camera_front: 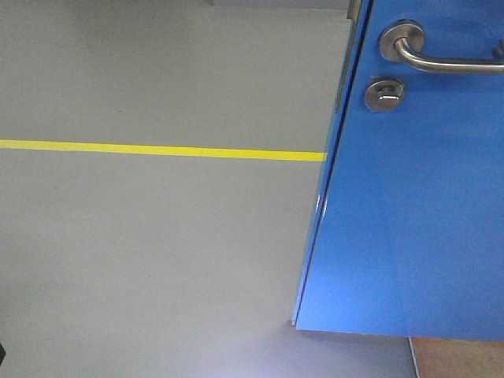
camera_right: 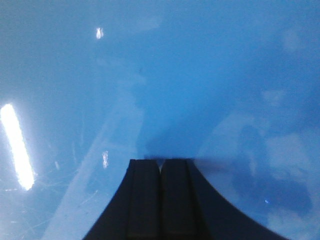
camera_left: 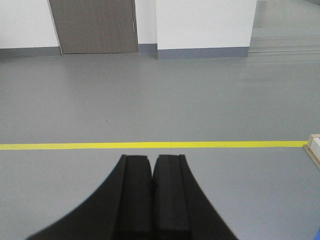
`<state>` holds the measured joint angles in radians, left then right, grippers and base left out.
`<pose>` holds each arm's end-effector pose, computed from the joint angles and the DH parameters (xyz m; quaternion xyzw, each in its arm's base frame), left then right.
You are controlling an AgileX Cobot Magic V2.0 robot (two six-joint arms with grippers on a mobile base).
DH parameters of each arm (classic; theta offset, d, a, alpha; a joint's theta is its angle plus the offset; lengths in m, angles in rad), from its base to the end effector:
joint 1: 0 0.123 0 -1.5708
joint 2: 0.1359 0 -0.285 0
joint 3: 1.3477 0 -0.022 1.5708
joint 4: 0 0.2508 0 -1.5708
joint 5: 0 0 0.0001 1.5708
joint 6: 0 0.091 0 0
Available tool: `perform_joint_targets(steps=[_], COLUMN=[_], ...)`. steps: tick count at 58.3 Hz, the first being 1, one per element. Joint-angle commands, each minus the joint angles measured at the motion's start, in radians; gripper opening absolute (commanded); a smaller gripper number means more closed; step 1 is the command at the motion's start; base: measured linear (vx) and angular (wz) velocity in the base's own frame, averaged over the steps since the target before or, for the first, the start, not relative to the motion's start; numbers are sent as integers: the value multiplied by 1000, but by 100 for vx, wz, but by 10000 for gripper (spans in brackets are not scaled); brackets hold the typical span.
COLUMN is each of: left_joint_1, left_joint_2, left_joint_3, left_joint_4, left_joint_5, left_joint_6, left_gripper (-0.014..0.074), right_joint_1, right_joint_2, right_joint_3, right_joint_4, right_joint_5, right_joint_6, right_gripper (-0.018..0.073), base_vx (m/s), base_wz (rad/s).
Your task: Move to blue door and open it
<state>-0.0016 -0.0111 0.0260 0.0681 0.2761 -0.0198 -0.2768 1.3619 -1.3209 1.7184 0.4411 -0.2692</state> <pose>0.0549 0.0016 0.1801 0.0125 0.7751 0.0211 0.6314 0.3093 -0.0478 0.4503 0.3926 0.5419 0.5272 0.5238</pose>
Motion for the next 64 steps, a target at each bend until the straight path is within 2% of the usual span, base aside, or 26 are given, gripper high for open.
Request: perform_joint_targets(steps=[1, 64], left_joint_1=[-6, -6], left_joint_2=[-12, -12], left_joint_3=[-26, -26], left_joint_4=[-2, -2], left_joint_5=[-85, -85], left_joint_6=[-7, -7], left_gripper=[73, 73], right_joint_1=[-4, -4], right_joint_2=[-26, -19], right_joint_3=[-33, -31], right_joint_4=[61, 61], right_joint_5=[9, 9], right_joint_6=[-9, -9], right_gripper=[12, 12], base_vx=[8, -5], base_wz=[-5, -6])
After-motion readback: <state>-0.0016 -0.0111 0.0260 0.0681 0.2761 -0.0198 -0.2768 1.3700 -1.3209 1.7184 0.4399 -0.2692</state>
